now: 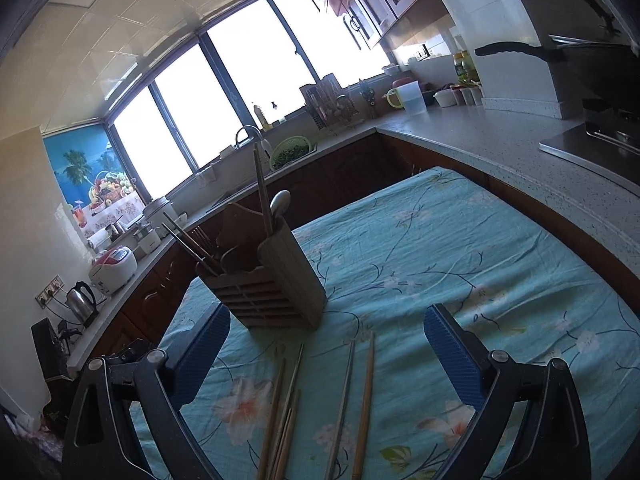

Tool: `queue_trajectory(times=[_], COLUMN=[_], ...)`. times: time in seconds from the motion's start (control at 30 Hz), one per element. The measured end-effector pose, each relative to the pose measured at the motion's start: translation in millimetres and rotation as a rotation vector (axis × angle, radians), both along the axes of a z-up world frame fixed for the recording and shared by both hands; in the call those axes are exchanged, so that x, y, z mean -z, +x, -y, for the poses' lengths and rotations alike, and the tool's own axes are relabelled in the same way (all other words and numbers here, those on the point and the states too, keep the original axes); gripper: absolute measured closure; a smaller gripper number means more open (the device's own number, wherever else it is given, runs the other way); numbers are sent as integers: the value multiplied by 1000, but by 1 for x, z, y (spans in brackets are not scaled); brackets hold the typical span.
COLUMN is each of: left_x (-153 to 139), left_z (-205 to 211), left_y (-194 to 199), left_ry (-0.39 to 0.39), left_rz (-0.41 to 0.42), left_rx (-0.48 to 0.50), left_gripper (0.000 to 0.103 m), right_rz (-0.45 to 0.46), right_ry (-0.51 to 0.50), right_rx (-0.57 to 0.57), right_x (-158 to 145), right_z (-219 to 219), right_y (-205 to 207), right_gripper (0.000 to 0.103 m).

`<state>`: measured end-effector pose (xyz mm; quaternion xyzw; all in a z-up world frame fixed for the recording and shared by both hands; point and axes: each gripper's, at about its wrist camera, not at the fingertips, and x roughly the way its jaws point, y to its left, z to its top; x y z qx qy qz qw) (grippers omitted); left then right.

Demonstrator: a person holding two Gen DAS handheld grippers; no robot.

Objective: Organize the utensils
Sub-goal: 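Move both open tools down to the chopsticks lying on the tablecloth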

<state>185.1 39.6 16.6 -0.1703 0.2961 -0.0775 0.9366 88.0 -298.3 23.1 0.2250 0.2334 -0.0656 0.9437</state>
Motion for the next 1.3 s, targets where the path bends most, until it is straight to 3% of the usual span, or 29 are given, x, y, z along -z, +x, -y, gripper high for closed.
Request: queue_trajectory(times=[0.33,0.73,0.9,0.97,1.03,1.07,1.13,1.3], left_x=[11,15,16,15,12,12,13,20], left_z=[14,47,67,76,84,88,97,123], left_y=[-14,-3,13,21,28,32,44,75], left_ry=[28,72,102,115,123,123,122,185], left_rz=[-73,-115,-133,-129,-119,-117,-130,-160], left_rx=[34,96,139,162,181,191,224,295], left_gripper=[24,25,26,26,29,30,44,50], right_rz=[-98,-143,-204,-235,-260,-266,-286,-343], right_ry=[25,12,-9,-21,-34,-41,-63,-99], right_rx=[9,-20,-40,-52,-66,-72,-80,-109], right_x=[35,50,58,62,64,65,66,75], right_z=[4,0,-1,-2,-2,-2,-4,-4], right_y=[-18,-9,5,14,23,28,38,66], right_gripper=[4,6,21,39,47,49,53,61])
